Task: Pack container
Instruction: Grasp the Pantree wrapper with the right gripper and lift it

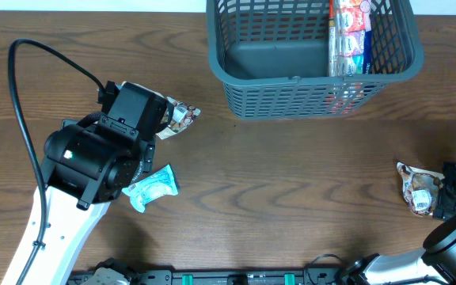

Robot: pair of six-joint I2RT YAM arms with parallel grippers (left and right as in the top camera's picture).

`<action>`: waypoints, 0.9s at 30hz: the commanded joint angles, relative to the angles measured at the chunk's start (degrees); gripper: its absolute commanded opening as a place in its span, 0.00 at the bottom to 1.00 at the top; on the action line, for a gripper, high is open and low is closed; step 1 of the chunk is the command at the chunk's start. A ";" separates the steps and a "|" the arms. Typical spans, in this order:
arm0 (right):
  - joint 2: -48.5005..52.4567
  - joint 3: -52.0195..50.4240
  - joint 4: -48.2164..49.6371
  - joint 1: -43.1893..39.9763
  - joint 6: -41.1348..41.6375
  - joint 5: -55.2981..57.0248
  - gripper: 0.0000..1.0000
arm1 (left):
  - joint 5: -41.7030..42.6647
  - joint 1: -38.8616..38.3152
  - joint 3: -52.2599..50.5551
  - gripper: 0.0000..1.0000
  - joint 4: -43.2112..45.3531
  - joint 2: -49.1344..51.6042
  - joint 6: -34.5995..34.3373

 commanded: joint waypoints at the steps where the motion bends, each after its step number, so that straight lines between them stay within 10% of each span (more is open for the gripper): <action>1: 1.40 0.63 -0.33 0.48 0.48 2.49 0.99 | -0.61 0.37 0.42 0.99 -0.15 -0.42 0.72; 17: 6.43 0.63 -0.13 0.48 0.42 2.25 0.98 | -0.61 0.37 0.42 0.99 -0.15 -0.42 0.72; 23: 6.43 0.63 -0.31 0.48 0.50 1.09 0.70 | -0.61 0.37 0.42 0.99 -0.15 -0.42 0.72; 27: 6.43 0.63 -0.20 0.48 0.72 -0.81 0.24 | -0.61 0.37 0.42 0.99 -0.15 -0.42 0.72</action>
